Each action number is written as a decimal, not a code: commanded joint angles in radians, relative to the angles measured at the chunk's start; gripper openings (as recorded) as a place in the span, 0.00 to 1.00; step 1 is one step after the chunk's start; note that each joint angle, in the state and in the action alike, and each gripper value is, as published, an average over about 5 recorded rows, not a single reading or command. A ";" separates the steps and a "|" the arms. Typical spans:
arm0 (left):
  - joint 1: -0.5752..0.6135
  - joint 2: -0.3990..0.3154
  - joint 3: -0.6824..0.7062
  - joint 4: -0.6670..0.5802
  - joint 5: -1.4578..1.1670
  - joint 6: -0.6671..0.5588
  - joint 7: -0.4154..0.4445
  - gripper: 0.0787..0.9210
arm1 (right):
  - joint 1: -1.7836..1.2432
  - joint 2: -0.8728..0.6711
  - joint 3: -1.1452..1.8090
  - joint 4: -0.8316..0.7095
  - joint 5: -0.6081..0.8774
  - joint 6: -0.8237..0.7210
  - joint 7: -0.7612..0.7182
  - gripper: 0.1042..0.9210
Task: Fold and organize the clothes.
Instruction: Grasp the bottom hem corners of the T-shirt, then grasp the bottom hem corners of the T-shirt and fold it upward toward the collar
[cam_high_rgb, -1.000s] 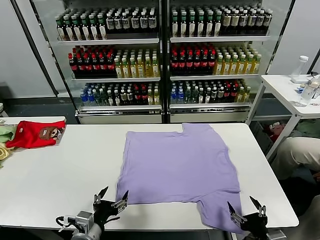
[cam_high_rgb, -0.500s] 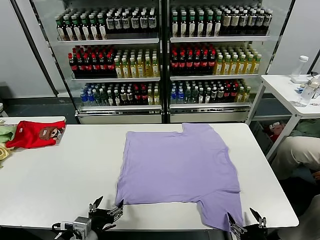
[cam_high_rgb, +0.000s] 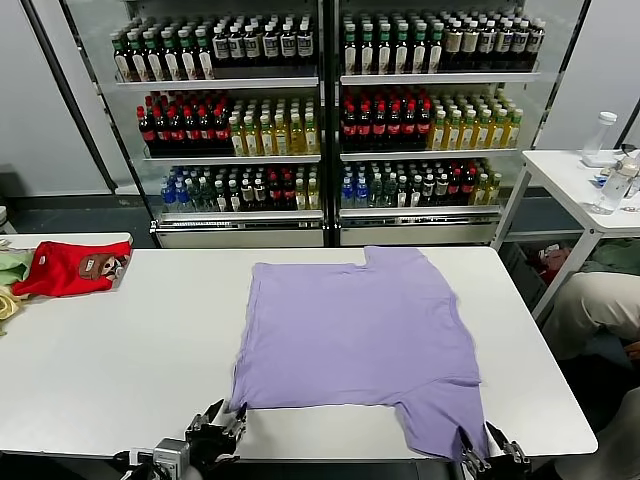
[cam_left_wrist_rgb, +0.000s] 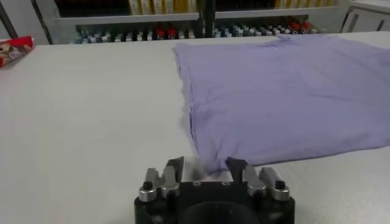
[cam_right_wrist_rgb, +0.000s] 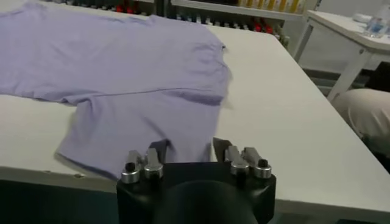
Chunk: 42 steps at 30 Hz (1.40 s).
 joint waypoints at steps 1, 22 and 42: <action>-0.020 -0.004 0.005 0.057 0.001 -0.002 -0.004 0.29 | -0.003 0.001 -0.004 -0.002 0.007 -0.007 0.005 0.20; 0.384 0.101 -0.140 -0.292 0.025 -0.044 -0.077 0.01 | -0.238 -0.022 0.130 0.256 -0.004 -0.003 -0.040 0.02; -0.174 0.089 -0.095 0.026 -0.148 -0.048 0.069 0.01 | 0.314 -0.056 0.007 0.047 0.065 -0.095 0.013 0.02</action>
